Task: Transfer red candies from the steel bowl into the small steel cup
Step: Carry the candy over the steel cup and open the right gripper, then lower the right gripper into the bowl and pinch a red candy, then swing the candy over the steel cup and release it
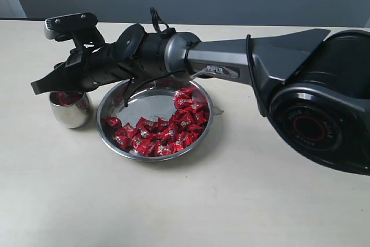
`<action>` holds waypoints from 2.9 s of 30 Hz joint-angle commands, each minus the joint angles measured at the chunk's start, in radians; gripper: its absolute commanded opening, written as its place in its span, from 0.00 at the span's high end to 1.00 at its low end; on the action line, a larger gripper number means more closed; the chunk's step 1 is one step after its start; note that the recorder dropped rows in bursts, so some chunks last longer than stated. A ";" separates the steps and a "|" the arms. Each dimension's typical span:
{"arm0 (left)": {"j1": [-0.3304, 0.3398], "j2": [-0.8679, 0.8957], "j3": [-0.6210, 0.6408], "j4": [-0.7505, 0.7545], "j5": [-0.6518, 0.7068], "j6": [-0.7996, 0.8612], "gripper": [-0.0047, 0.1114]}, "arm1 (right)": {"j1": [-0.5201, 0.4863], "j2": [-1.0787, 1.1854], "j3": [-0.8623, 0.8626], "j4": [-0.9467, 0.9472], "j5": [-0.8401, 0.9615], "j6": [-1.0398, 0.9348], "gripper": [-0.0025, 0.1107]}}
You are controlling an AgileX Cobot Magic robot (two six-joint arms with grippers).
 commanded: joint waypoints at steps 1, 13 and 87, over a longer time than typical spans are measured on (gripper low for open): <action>-0.005 -0.005 0.001 0.000 -0.006 -0.004 0.96 | -0.001 -0.023 -0.001 -0.008 -0.079 -0.006 0.69; -0.005 -0.005 0.001 0.000 -0.006 -0.004 0.96 | -0.001 -0.107 -0.001 -0.115 -0.076 -0.006 0.69; -0.005 -0.005 0.001 0.000 -0.006 -0.004 0.96 | -0.129 -0.157 -0.001 -0.443 0.374 0.324 0.98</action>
